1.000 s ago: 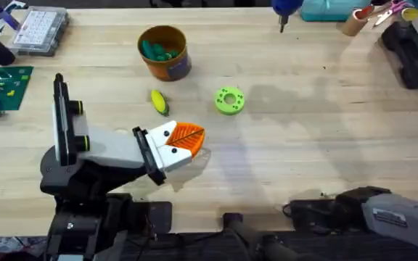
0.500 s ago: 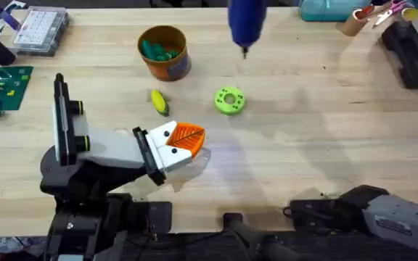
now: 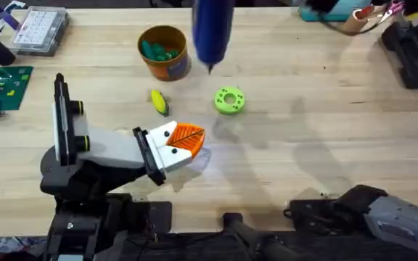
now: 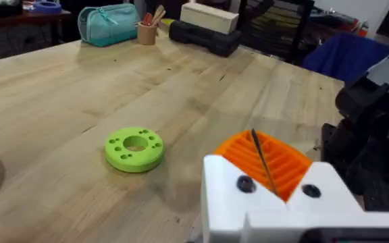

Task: Pick up the gripper from the table and insert it into the empty holder that is missing its gripper. Then pick up a screw, insert it into the mounting hole, and use the screwdriver to tighten it. Finally, clean up the table by picking up the vegetable and placing it into the bucket.

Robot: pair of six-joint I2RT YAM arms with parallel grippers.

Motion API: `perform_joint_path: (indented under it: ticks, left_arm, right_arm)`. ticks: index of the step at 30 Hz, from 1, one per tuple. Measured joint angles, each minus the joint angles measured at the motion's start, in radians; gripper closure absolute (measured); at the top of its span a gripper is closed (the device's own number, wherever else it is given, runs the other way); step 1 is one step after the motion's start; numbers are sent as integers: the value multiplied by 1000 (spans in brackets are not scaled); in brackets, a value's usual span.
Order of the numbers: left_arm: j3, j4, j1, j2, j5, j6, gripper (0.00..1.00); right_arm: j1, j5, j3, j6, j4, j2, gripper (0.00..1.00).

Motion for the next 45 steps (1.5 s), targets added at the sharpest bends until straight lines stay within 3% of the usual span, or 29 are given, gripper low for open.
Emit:
perform_joint_path:
  ticks: [8, 30, 45]
  left_arm:
    - [0, 0, 0, 0, 0, 0, 995]
    - [0, 0, 0, 0, 0, 0, 995]
    - [0, 0, 0, 0, 0, 0, 995]
  right_arm:
    - [107, 0, -5, -9, 22, 24, 977]
    - [256, 0, -5, -49, 97, 151, 977]
    - [279, 0, -15, -77, 101, 197, 977]
